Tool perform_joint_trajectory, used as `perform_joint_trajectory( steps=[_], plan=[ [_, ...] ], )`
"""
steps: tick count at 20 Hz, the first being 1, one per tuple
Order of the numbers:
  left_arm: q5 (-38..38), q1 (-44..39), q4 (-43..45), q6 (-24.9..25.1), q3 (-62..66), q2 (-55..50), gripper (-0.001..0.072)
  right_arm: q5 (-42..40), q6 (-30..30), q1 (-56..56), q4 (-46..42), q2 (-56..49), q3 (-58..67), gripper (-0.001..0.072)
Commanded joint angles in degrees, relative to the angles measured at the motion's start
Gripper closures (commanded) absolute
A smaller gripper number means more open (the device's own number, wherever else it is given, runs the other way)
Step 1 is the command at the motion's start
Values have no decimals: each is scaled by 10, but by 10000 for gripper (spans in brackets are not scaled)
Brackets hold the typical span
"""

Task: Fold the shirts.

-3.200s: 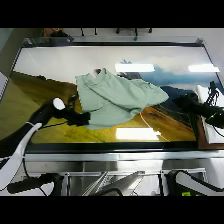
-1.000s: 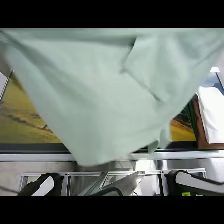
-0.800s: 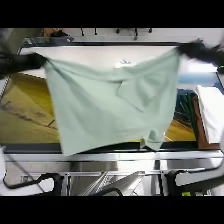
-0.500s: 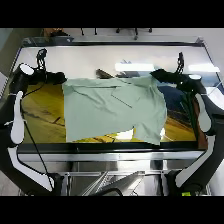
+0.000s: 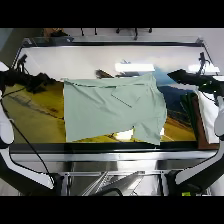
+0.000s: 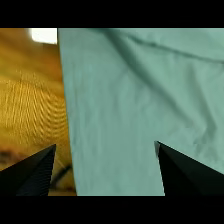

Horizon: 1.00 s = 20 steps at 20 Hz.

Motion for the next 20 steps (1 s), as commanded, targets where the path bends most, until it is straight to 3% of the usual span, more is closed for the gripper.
perform_joint_trajectory(
  steps=[1, 6, 11, 13, 14, 15, 16, 17, 20],
  plan=[
    [-31, 30, 2, 4, -239, 111, 7, 116, 23, -56, -44, 54, -61, 510],
    [82, 31, -28, 43, -557, 227, 8, 123, 6, -97, -46, 102, -153, 508],
    [150, 31, -107, 83, -670, 256, 8, 129, 10, -96, -49, 104, -156, 506],
    [165, 31, -169, 123, -687, 256, 27, 129, 10, -96, -73, 104, -156, 409],
    [168, 31, -202, 148, -689, 256, 169, 127, 18, -96, -103, 103, -156, 408],
    [170, 31, -233, 172, -688, 256, 377, 124, 33, -96, -147, 101, -156, 400],
    [172, 31, -245, 184, -683, 256, 624, 119, 55, -96, -200, 98, -156, 299],
    [174, 31, -242, 186, -671, 256, 694, 116, 75, -96, -246, 95, -157, 245],
    [182, 46, -238, 184, -626, 256, 695, 96, 94, -96, -312, 90, -180, 246]
  ],
)
